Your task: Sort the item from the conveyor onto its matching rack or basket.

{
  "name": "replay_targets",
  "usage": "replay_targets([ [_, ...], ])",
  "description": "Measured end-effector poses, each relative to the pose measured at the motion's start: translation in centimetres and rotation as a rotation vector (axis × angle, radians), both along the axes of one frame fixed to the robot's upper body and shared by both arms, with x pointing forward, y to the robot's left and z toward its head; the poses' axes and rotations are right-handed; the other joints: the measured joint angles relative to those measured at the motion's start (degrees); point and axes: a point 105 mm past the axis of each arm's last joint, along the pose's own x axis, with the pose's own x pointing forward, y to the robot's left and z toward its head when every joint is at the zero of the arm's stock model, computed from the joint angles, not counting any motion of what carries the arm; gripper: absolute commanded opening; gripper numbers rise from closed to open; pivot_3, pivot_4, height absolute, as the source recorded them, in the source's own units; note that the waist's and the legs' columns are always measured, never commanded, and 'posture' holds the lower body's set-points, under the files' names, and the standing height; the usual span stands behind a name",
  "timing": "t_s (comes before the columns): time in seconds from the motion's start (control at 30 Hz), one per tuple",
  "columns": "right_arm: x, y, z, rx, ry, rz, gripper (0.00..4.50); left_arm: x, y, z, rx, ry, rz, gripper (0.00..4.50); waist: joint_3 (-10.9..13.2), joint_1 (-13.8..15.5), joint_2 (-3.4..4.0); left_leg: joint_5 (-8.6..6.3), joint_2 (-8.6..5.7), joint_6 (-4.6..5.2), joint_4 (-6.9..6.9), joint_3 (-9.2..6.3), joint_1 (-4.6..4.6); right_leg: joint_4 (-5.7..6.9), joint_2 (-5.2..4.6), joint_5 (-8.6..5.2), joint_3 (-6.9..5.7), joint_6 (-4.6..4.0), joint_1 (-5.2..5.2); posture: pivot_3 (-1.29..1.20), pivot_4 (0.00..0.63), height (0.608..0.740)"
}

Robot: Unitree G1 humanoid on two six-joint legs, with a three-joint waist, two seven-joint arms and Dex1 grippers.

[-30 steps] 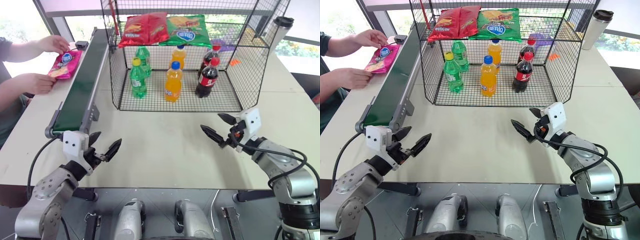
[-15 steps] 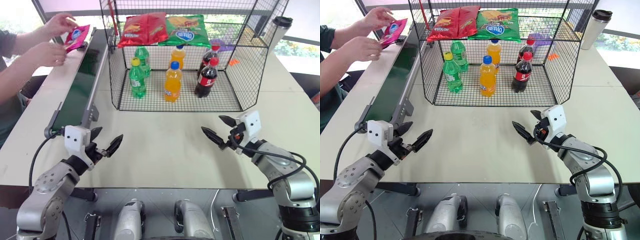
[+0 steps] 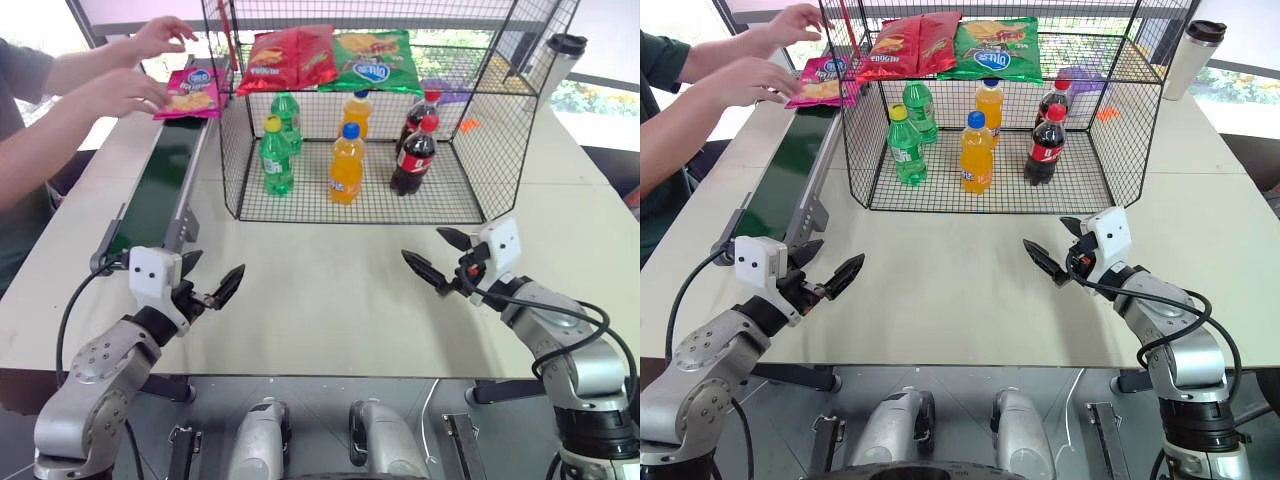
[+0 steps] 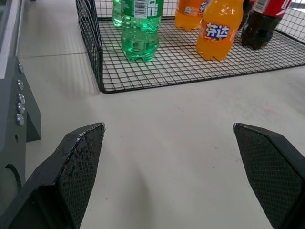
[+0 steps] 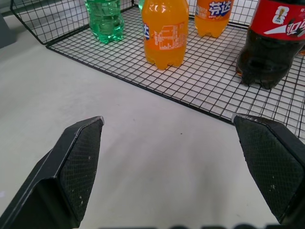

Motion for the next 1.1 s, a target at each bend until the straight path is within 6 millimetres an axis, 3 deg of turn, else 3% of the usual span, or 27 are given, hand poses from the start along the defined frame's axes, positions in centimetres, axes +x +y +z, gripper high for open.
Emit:
replay_targets([
  [0.13, 0.3, -0.3, -0.4, 0.001, 0.015, -0.004, 4.47, 0.2, 0.2, 0.5, 0.04, -0.012, 0.026, 4.5, 0.01, 0.04, -0.02, 0.0, 0.0, 0.0, 0.01, 0.0, 0.01, 0.02, 0.02, 0.0, 0.0, 0.0, 0.01, 0.0, 0.15, 0.74],
  [0.23, 0.9, 0.9, 1.1, 0.057, 0.02, 0.071, 4.47, 1.1, 1.1, 5.4, 0.198, -0.181, 0.067, 4.5, 0.04, 0.02, -0.07, 0.01, 0.08, -0.01, 0.11, -0.07, 0.0, 0.09, 0.19, 0.06, 0.0, -0.09, 0.0, 0.0, 0.15, 0.74],
  [0.27, 0.9, 1.7, 2.2, 0.08, 0.013, 0.124, 4.47, 1.0, 1.8, 7.3, 0.325, -0.25, 0.093, 4.5, 0.04, -0.27, -0.07, 0.01, 0.1, -0.01, 0.09, -0.04, 0.06, 0.1, 0.23, 0.07, 0.03, -0.1, -0.01, 0.0, 0.15, 0.74],
  [0.33, 0.7, 3.0, 4.2, 0.109, -0.007, 0.209, 4.47, 0.5, 3.4, 9.2, 0.59, -0.326, 0.149, 4.5, 0.0, -0.9, 0.01, 0.0, 0.12, -0.02, -0.08, 0.03, 0.2, 0.08, 0.24, 0.07, 0.07, -0.12, 0.01, 0.0, 0.15, 0.74],
  [0.47, 0.1, 6.5, 7.3, 0.112, -0.048, 0.385, 4.47, -0.1, 8.0, 7.9, 1.235, -0.29, 0.2, 4.5, 0.03, -1.53, 0.11, 0.0, 0.19, -0.02, -0.37, 0.09, 0.09, 0.07, 0.28, 0.03, 0.06, -0.16, -0.32, 0.0, 0.15, 0.74],
  [0.57, -0.5, 8.9, 7.6, 0.068, -0.056, 0.492, 4.47, -0.7, 10.4, 6.6, 1.467, -0.248, 0.209, 4.5, 0.06, -1.26, 0.16, -0.09, 0.3, -0.17, -0.44, 0.09, 0.04, 0.02, 0.18, 0.0, 0.03, -0.21, -0.39, 0.0, 0.15, 0.74],
  [0.77, -0.8, 10.2, 6.4, -0.01, -0.049, 0.545, 4.47, -1.5, 11.3, 4.8, 1.571, -0.221, 0.236, 4.5, 0.03, -1.21, 0.11, -0.11, 0.12, -0.21, -0.3, 0.52, -0.57, -0.03, -0.71, 0.07, -0.14, -0.23, -0.9, 0.0, 0.15, 0.74],
  [1.1, -0.4, 9.6, 5.6, -0.015, -0.032, 0.506, 4.47, -0.7, 11.0, 5.2, 1.606, -0.276, 0.311, 4.5, 0.01, -1.27, 0.06, -0.02, 0.13, 0.05, 0.0, 0.77, -0.76, 0.26, -0.5, 0.23, -0.18, 0.05, -1.18, 0.0, 0.15, 0.74],
])
